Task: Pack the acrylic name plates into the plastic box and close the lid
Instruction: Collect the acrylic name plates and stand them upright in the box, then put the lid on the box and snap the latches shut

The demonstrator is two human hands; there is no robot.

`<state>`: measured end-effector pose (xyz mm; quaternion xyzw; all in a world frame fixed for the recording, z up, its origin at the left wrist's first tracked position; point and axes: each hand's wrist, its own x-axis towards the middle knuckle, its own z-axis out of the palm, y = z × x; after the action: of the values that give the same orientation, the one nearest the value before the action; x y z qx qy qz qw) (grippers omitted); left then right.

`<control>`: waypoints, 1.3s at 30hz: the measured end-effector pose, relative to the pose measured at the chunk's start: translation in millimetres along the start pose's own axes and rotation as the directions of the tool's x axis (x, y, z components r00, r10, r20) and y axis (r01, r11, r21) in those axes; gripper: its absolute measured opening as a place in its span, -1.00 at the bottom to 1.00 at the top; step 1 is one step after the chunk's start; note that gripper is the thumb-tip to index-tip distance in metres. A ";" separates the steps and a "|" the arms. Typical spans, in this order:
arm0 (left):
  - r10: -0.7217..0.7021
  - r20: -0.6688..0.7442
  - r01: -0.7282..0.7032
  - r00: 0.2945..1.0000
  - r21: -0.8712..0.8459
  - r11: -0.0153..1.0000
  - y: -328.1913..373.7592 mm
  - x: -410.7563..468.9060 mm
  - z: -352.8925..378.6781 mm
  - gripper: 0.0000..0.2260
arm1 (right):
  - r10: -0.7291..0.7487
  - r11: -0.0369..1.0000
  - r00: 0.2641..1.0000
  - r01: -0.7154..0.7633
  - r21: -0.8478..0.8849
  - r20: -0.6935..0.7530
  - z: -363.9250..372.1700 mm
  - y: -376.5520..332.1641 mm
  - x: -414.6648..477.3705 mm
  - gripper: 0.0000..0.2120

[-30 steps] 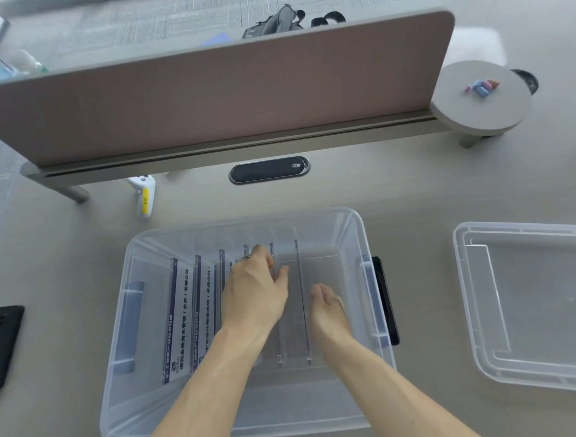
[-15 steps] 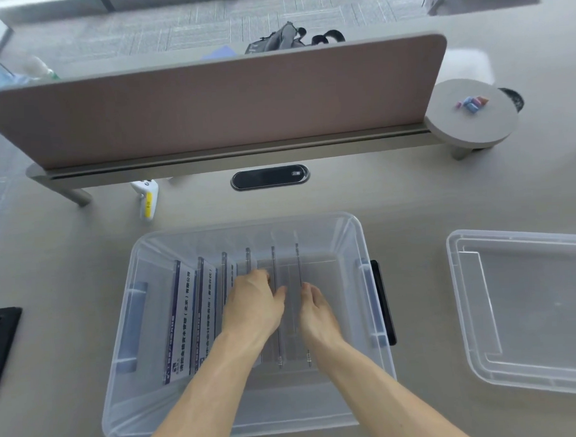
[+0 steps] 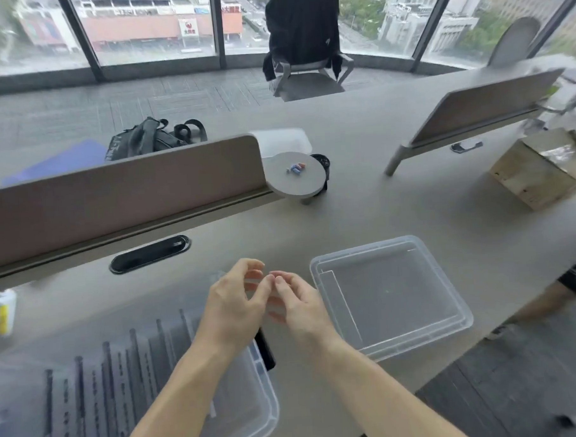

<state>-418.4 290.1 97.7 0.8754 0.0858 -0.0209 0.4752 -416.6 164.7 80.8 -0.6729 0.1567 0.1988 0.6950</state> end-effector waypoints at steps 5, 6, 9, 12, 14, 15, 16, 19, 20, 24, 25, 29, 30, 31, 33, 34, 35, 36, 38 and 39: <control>-0.046 0.144 0.051 0.989 -0.025 0.998 34.8 5.7 56.6 -0.70 | -0.022 1.000 0.981 0.021 -0.008 -0.190 -103.6 -17.7 3.3 -0.77; -0.062 0.154 0.068 0.986 -0.030 0.997 40.7 8.3 67.2 -0.70 | -0.027 1.000 0.975 0.024 -0.018 -0.221 -123.2 -21.3 6.5 -0.77; -0.103 0.156 0.113 0.982 -0.052 0.992 56.7 19.4 102.8 -0.71 | -0.034 0.999 0.961 0.021 -0.049 -0.275 -179.9 -27.9 20.9 -0.77; -0.187 0.129 0.194 0.974 -0.047 0.980 64.1 32.9 140.9 -0.71 | -0.025 0.997 0.950 -0.001 -0.083 -0.311 -238.0 -27.6 35.2 -0.78; -0.283 0.113 0.289 0.952 -0.033 0.957 61.0 42.6 164.5 -0.71 | -0.004 0.992 0.940 -0.038 -0.117 -0.342 -280.0 -23.9 45.7 -0.80; -0.334 0.105 0.339 0.937 -0.031 0.940 56.5 47.6 175.7 -0.71 | 0.007 0.989 0.935 -0.060 -0.137 -0.356 -300.9 -22.1 51.7 -0.82; -0.385 0.100 0.390 0.917 -0.032 0.920 51.9 52.1 186.1 -0.68 | 0.021 0.984 0.929 -0.085 -0.159 -0.369 -321.3 -20.0 57.7 -0.85; -0.537 0.096 0.543 0.838 -0.052 0.838 35.7 64.9 215.4 -0.53 | 0.068 0.966 0.907 -0.164 -0.199 -0.415 -372.7 -8.9 77.1 -0.84; -0.575 0.095 0.582 0.813 -0.070 0.810 31.4 68.4 224.5 -0.51 | 0.079 0.961 0.904 -0.181 -0.208 -0.420 -384.8 -4.6 83.9 -0.81; -0.665 0.086 0.670 0.742 -0.130 0.731 18.8 81.9 255.9 -0.51 | 0.116 0.944 0.899 -0.232 -0.234 -0.423 -413.5 16.1 118.2 -0.77; -0.676 0.083 0.681 0.732 -0.138 0.719 15.4 86.0 262.0 -0.49 | 0.123 0.940 0.901 -0.240 -0.242 -0.416 -417.0 20.6 126.2 -0.77; -0.719 0.071 0.720 0.691 -0.152 0.677 0.1 95.2 279.4 -0.38 | 0.135 0.914 0.904 -0.272 -0.302 -0.406 -429.0 39.0 154.9 -0.78; -0.724 0.074 0.725 0.686 -0.155 0.671 -4.4 95.8 282.6 -0.36 | 0.128 0.900 0.902 -0.280 -0.333 -0.412 -431.8 42.2 160.2 -0.72; -0.731 0.078 0.733 0.678 -0.153 0.663 -8.1 96.6 286.5 -0.34 | 0.111 0.885 0.898 -0.285 -0.369 -0.426 -434.8 44.8 165.3 -0.67; -0.751 0.075 0.752 0.657 -0.141 0.644 -19.0 97.9 293.9 -0.38 | 0.069 0.837 0.885 -0.302 -0.456 -0.461 -438.1 51.7 173.4 -0.57; -0.753 0.061 0.753 0.655 -0.130 0.645 -22.6 98.3 297.4 -0.42 | 0.063 0.806 0.878 -0.326 -0.494 -0.475 -438.5 56.4 176.0 -0.53; -0.746 0.052 0.746 0.664 -0.118 0.655 -23.7 98.4 299.5 -0.46 | 0.071 0.778 0.872 -0.352 -0.520 -0.484 -438.2 61.2 177.9 -0.49; -0.742 0.045 0.742 0.669 -0.106 0.662 -26.9 99.6 302.7 -0.45 | 0.094 0.760 0.866 -0.381 -0.526 -0.491 -437.3 67.3 178.9 -0.44; -0.735 0.030 0.735 0.677 -0.086 0.673 -29.2 101.6 307.3 -0.40 | 0.115 0.721 0.855 -0.422 -0.549 -0.506 -434.6 78.0 178.8 -0.37; -0.728 0.028 0.726 0.685 -0.102 0.680 -28.4 102.6 308.6 -0.41 | 0.103 0.686 0.848 -0.439 -0.580 -0.520 -434.5 81.8 178.9 -0.35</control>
<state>-308.3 60.8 -106.9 0.7434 0.4306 -0.1965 0.4726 -278.9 -255.9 -97.1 -0.8743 0.3287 0.1854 0.3054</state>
